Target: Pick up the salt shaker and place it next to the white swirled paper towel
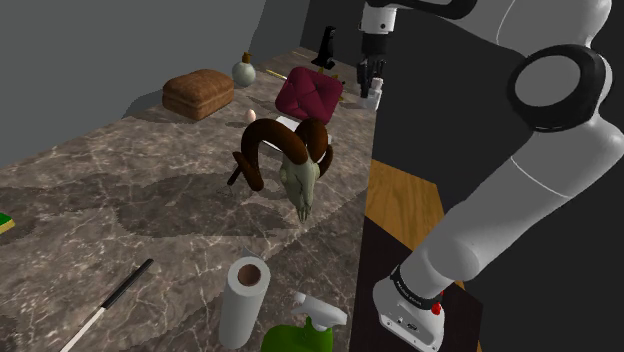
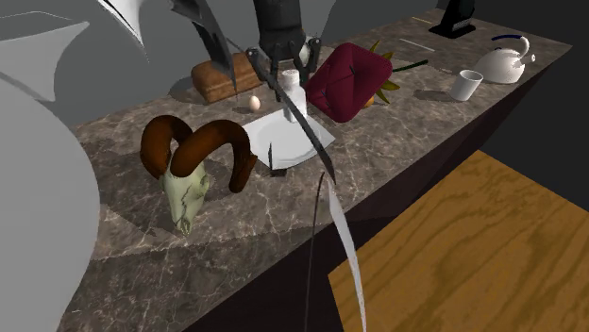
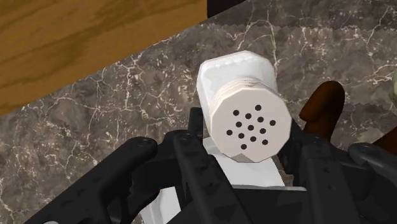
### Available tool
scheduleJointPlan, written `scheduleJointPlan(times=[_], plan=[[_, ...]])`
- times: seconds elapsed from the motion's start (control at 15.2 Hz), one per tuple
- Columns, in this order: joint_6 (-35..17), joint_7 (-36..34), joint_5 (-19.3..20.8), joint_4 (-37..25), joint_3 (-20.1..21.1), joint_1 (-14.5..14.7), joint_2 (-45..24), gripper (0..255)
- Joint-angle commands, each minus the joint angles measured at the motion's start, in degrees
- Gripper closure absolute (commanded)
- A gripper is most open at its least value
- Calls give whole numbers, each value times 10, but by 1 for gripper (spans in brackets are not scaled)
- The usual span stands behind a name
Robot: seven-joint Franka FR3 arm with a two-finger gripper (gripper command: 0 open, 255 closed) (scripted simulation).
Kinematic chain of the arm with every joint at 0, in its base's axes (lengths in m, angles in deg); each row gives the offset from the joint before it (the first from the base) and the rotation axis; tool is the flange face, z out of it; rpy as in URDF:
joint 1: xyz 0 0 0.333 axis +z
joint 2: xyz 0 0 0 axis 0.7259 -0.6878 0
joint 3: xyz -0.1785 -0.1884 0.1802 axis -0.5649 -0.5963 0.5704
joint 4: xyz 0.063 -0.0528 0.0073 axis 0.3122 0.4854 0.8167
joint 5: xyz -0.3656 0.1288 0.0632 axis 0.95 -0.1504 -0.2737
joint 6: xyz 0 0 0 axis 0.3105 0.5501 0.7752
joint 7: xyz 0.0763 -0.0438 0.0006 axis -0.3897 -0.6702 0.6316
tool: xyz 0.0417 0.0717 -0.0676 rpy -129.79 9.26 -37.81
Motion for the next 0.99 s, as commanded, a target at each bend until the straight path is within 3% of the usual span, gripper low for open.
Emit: scheduleJointPlan(times=[0.0, 0.92], plan=[[-1, -30, -2, 32, 15, 12, 26, 255], [20, -227, -67, 151, 133, 88, 145, 255]])
